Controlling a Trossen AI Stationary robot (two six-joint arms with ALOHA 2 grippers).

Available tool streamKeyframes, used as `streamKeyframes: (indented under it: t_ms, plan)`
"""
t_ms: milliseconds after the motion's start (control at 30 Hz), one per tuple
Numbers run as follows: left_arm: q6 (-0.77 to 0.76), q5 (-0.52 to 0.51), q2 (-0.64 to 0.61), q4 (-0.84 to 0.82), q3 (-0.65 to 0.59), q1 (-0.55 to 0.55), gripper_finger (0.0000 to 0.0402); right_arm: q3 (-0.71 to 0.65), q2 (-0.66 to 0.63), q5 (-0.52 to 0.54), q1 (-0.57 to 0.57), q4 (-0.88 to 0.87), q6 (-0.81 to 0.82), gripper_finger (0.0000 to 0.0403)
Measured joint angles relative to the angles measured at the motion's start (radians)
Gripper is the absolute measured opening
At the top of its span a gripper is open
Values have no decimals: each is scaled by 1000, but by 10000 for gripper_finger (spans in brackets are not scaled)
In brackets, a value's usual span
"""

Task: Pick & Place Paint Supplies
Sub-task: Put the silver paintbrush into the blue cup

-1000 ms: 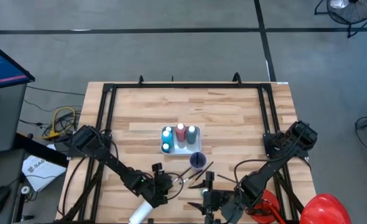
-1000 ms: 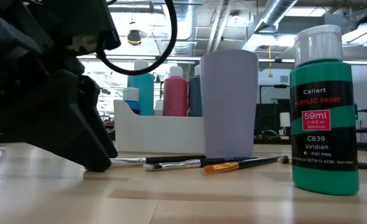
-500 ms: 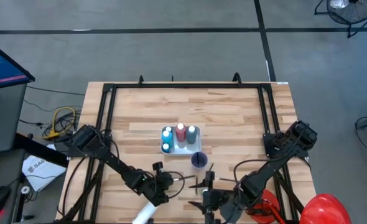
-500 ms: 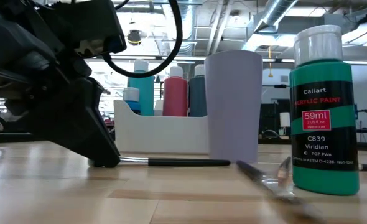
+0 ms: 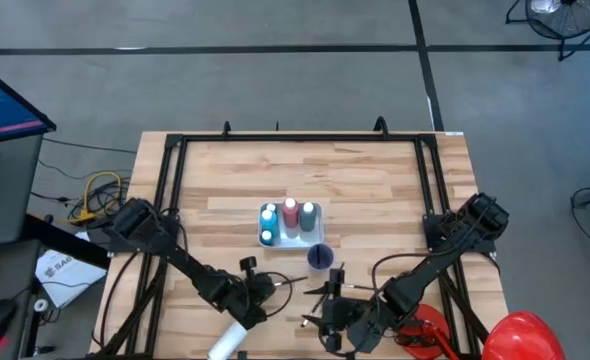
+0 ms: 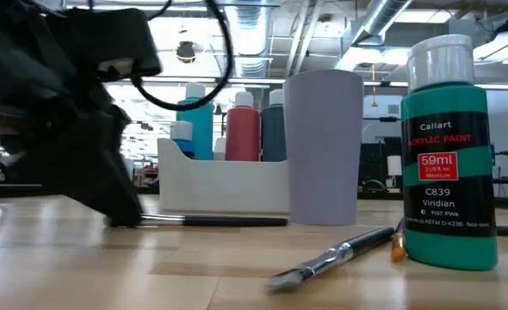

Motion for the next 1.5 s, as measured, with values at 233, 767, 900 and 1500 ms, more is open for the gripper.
streamKeyframes:
  t_ms: [233,767,900,1500]
  plan:
    - [25,11,-134,-43,-1,-79,3,-1,0,-117,-43,-60,80,244]
    - [127,-58,-177,72,1,-123,3,-2,92,-425,-143,-30,111,244]
    - [163,-50,-178,116,2,-122,3,0,107,-458,-163,-6,115,244]
    - [181,-54,-179,139,3,-122,3,0,113,-518,-157,-46,151,125]
